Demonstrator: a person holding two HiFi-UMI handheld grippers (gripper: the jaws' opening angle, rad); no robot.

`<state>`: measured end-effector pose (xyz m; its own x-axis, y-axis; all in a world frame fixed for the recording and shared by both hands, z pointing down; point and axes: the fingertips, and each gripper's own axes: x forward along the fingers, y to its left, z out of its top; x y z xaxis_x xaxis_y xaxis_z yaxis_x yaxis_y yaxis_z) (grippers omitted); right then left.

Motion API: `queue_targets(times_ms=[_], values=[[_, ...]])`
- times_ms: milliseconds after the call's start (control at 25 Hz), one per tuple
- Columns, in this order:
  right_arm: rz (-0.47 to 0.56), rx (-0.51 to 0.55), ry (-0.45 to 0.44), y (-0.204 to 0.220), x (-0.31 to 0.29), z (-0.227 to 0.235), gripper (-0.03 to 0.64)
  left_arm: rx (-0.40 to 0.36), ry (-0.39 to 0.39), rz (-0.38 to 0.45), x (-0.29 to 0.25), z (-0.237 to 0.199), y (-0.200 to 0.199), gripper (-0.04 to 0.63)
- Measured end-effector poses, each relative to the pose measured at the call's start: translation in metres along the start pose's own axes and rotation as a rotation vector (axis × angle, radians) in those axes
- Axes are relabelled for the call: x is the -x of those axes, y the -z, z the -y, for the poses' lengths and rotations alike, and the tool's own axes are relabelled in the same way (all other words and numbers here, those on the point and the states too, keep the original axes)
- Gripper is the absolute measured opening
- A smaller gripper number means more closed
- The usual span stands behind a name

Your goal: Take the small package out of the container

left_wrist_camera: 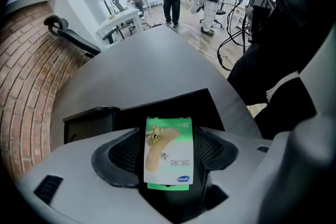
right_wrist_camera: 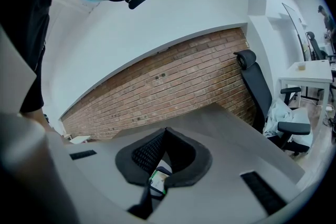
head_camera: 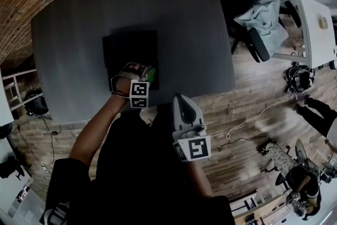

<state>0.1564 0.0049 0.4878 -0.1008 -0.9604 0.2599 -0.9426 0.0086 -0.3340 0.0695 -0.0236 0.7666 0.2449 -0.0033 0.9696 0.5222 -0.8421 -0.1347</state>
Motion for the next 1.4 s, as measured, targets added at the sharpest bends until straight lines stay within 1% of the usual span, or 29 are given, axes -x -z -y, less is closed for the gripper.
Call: queue_targets(times_ms=[80,200,360,480,600,760,1000,1120,1200,1320,1400], values=[[0.008,-0.006,-0.007,0.000,0.000,0.001,0.023,-0.005,0.007,-0.022,-0.004,0.001,0.001,0.314],[0.022,-0.007,-0.012,0.000,0.001,0.004,0.023,-0.040,-0.007,-0.065,-0.009,0.001,0.000,0.322],[0.000,-0.006,-0.004,0.003,0.004,0.010,0.023,-0.089,-0.021,-0.145,-0.015,0.002,0.003,0.328],[0.010,-0.013,-0.008,0.002,0.005,0.012,0.023,-0.115,-0.011,-0.200,-0.018,0.003,0.005,0.334],[-0.002,-0.007,0.001,0.005,0.006,0.017,0.023,-0.141,-0.003,-0.262,-0.022,0.003,0.008,0.336],[0.014,-0.035,0.003,0.002,0.006,0.021,0.023,-0.140,0.022,-0.310,-0.029,0.005,0.011,0.337],[0.001,-0.044,0.022,0.004,0.009,0.027,0.023,-0.164,0.061,-0.326,-0.031,0.008,0.011,0.337],[0.001,-0.057,0.025,0.003,0.008,0.029,0.023,-0.186,0.077,-0.322,-0.032,0.009,0.009,0.337],[-0.005,-0.044,0.016,0.007,0.009,0.029,0.023,-0.190,0.078,-0.308,-0.032,0.009,0.008,0.337],[0.004,-0.034,-0.006,0.005,0.008,0.026,0.023,-0.163,0.083,-0.271,-0.030,0.011,0.008,0.336],[-0.022,-0.038,0.000,0.008,0.008,0.027,0.023,-0.137,0.090,-0.249,-0.029,0.012,0.008,0.336]])
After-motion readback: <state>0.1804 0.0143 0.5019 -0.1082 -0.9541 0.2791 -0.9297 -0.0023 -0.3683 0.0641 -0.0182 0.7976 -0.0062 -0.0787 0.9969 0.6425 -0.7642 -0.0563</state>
